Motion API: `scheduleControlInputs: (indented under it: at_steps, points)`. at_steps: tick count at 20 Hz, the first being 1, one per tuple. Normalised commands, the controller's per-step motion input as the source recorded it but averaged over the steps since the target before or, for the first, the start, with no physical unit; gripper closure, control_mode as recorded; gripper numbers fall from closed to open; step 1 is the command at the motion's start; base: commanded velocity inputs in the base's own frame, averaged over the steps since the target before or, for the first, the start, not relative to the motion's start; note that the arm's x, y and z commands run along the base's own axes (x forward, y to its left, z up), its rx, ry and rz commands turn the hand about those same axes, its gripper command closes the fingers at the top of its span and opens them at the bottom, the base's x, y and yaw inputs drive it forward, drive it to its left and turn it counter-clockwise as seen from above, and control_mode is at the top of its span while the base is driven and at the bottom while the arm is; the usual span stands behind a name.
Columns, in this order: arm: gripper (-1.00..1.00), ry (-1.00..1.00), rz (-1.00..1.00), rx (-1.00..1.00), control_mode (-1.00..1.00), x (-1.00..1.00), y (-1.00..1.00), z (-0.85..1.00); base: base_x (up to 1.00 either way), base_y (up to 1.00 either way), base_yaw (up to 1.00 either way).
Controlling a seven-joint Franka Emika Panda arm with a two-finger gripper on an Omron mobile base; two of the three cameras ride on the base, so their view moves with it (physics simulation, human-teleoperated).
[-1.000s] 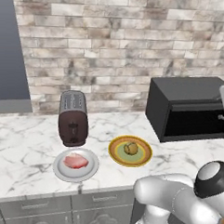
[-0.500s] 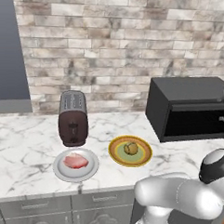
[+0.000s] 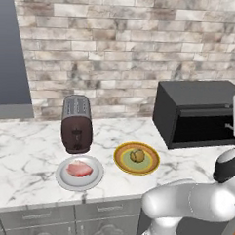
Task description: Open the toaster oven door. Place the bread on the top rack in the toaster oven and place the steak on the bottom rack.
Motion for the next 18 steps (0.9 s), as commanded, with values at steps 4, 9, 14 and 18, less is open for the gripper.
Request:
scheduleControlInputs:
  at_steps: [4,9,14,18]
  points:
    - [-1.00,0.02,0.00,0.07,-1.00,0.28,0.00,-0.16,0.00,0.00,0.00]
    - [-1.00,0.01,0.00,0.05,-1.00,0.28,0.00,-0.15,0.00,0.00,0.00]
    - [-1.00,0.00,0.00,0.03,-1.00,0.26,0.00,-0.12,0.00,0.00,0.00]
    - [-1.00,0.00,0.00,0.00,-1.00,0.22,0.00,-0.09,0.00,0.00,0.00]
